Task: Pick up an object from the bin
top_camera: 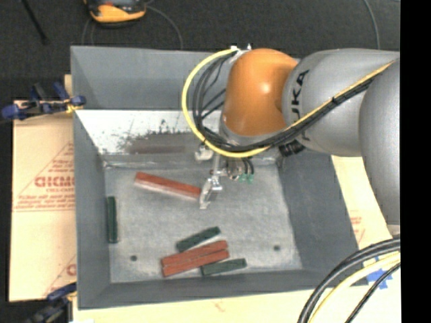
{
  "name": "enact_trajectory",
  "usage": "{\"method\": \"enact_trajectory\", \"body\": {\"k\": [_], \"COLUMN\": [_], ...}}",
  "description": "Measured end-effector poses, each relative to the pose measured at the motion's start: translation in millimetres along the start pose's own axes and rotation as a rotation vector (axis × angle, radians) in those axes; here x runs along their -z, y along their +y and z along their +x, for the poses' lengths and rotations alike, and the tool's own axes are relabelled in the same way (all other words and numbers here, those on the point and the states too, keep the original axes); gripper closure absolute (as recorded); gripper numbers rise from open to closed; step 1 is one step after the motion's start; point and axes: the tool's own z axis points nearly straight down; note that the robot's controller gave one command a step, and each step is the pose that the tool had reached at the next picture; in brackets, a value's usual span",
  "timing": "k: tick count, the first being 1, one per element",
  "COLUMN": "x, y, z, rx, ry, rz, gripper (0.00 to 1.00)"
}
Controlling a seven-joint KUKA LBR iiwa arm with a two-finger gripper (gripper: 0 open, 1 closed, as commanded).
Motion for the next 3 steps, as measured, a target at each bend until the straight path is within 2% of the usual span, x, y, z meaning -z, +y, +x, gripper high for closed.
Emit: {"method": "enact_trajectory", "body": {"k": [1, 2, 3], "x": [0, -85, -85], "y": [0, -7, -7], "z": [0.0, -11.2, -11.2], "rx": [-0.001, 0.027, 0.027], "ry": [0.000, -0.001, -0.001], "rz": [0.000, -0.002, -0.002], "gripper": [0.00, 1.00, 1.00]}}
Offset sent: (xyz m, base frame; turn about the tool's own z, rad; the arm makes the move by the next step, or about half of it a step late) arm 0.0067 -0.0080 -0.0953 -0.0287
